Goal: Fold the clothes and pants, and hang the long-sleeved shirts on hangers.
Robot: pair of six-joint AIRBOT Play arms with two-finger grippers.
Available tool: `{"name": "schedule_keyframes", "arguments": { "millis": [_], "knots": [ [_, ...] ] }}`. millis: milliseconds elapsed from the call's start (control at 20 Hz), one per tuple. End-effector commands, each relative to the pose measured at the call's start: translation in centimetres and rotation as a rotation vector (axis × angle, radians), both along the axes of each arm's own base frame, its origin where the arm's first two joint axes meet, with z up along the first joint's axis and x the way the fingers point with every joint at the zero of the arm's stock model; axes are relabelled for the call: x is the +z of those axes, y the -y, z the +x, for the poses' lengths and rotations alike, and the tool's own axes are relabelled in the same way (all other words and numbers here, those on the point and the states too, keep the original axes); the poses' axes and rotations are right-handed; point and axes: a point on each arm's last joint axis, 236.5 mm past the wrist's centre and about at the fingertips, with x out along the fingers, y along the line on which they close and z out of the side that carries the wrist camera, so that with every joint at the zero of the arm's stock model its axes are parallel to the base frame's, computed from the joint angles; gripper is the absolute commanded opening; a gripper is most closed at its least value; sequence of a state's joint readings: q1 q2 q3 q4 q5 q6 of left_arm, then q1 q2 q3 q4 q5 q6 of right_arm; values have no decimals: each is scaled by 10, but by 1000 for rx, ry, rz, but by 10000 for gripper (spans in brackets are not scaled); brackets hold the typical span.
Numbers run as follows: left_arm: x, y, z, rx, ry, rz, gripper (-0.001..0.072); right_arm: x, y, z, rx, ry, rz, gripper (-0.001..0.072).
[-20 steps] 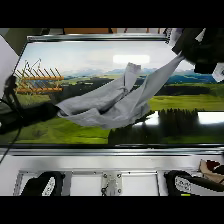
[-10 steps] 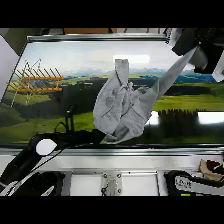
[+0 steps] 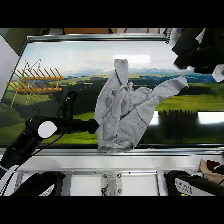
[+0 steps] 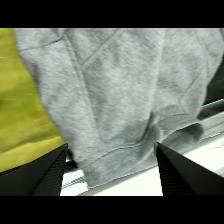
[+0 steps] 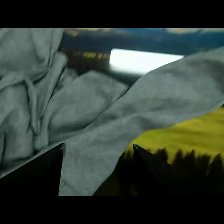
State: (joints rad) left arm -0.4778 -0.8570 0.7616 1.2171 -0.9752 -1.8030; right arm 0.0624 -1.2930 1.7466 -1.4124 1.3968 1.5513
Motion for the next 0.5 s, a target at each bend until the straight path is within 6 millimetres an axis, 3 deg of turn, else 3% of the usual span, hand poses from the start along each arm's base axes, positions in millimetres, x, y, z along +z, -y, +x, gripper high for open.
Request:
{"name": "schedule_keyframes", "arguments": {
  "millis": [0,150,250,300,350,450],
  "knots": [
    [-5,-18,1,-34,19,113,560,-81,-65,-68,93,-274,-56,460],
    [-9,-20,-5,-81,31,174,560,-158,-118,-126,181,-414,-119,473],
    [-10,-21,-6,-92,34,188,560,-205,-140,-168,245,-494,-166,476],
    [-10,-22,-5,-92,36,192,560,-225,-145,-189,268,-534,-194,515],
    [-11,-24,-4,-93,43,204,560,-241,-147,-204,271,-559,-210,654],
    [-11,-25,-3,-93,46,206,561,-263,-150,-220,254,-575,-212,684]
  ]
}}
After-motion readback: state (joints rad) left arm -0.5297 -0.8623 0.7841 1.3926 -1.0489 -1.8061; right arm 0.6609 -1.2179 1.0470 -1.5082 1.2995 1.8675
